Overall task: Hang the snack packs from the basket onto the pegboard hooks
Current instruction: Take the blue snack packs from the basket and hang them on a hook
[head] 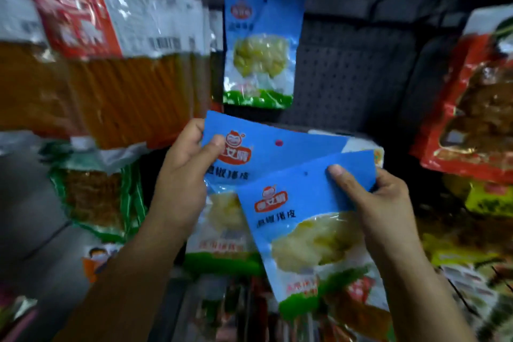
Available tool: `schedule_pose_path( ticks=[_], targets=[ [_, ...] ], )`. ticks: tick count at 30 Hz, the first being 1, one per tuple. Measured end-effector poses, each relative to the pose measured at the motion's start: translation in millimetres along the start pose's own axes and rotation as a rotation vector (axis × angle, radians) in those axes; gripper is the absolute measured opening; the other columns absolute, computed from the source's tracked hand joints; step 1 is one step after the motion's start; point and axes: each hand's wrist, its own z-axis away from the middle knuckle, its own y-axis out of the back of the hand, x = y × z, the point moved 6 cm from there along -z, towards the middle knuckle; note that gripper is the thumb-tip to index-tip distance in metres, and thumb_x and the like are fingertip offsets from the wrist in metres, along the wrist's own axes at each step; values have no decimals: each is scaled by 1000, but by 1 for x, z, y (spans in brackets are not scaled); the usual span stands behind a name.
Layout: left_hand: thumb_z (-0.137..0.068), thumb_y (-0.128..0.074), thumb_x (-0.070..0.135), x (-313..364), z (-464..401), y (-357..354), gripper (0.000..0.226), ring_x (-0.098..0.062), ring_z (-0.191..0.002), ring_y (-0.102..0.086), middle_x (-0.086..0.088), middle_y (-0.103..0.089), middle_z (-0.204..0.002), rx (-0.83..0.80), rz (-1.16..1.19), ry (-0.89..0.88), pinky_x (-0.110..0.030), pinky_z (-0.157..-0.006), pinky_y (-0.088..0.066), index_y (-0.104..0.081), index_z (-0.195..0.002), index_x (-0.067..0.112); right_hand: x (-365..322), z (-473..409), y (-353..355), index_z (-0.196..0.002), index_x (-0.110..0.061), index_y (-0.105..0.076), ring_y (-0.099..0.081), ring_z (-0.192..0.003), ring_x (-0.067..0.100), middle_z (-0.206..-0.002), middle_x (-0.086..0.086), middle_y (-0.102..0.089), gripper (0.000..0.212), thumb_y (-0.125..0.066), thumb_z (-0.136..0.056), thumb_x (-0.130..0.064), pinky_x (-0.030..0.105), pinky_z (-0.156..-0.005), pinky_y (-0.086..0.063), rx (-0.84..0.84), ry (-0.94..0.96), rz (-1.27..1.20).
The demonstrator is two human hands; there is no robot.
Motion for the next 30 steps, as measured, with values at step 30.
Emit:
schedule_pose_path(
  ticks=[30],
  targets=[
    [-83, -69, 21, 112, -163, -30, 21, 0, -57, -60, 16, -66, -63, 11, -497, -455, -17, -54, -48, -64, -65, 30, -124, -111, -51, -78, -43, -73, -71, -71, 3, -78, -16, -74, 13, -65, -70, -35, 15, -53, -53, -93, 523, 14]
  ],
)
